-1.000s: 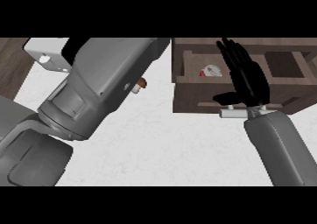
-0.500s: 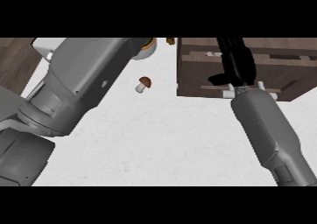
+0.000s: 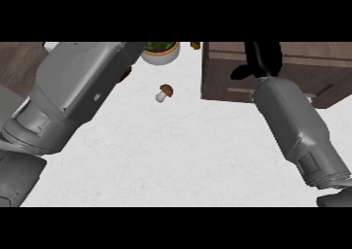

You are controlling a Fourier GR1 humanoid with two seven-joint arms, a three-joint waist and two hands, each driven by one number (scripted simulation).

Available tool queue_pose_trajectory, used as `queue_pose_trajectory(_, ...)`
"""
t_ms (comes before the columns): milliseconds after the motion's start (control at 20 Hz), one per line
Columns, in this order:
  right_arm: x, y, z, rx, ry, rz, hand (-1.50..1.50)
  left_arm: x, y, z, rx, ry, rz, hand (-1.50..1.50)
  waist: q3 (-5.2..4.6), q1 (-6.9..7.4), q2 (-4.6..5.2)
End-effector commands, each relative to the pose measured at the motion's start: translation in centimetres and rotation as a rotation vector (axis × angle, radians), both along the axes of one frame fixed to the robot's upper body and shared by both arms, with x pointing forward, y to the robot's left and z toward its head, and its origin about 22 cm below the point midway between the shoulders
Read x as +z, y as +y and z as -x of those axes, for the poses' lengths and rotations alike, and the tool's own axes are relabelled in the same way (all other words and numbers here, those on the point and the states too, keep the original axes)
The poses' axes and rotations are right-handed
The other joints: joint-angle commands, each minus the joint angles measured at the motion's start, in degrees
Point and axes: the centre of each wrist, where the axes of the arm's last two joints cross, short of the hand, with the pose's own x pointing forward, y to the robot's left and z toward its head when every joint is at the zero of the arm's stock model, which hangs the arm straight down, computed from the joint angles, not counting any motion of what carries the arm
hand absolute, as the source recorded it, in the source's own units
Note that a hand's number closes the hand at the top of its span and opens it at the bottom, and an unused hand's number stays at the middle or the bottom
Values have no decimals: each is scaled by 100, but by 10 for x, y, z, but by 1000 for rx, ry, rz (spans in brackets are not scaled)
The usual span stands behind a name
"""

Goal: Pick up the can, place it into the drawer and close the drawer

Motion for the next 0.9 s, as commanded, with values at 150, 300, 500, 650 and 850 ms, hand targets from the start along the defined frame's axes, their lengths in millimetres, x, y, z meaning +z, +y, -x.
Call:
queue_pose_trajectory(150, 35, 5, -19, -20, -60, 2, -150, 8, 28, 2, -5, -3, -10, -150, 0, 126, 31)
queue_pose_trajectory(300, 47, 22, -23, -1, -62, -33, -150, 11, 37, 5, -12, 0, -6, -150, -2, 183, 10)
queue_pose_trajectory(500, 46, 21, -23, 29, -81, -100, -150, -17, 41, 7, -7, 16, -24, -150, 6, 179, 53)
queue_pose_trajectory(650, 56, 30, -24, 90, -80, -180, -150, -19, 49, 12, -22, 17, 6, -150, 6, 258, -7)
queue_pose_trajectory(850, 54, 30, -25, 106, -79, -192, -150, -11, 56, 19, -34, 6, 32, -150, 2, 228, -16)
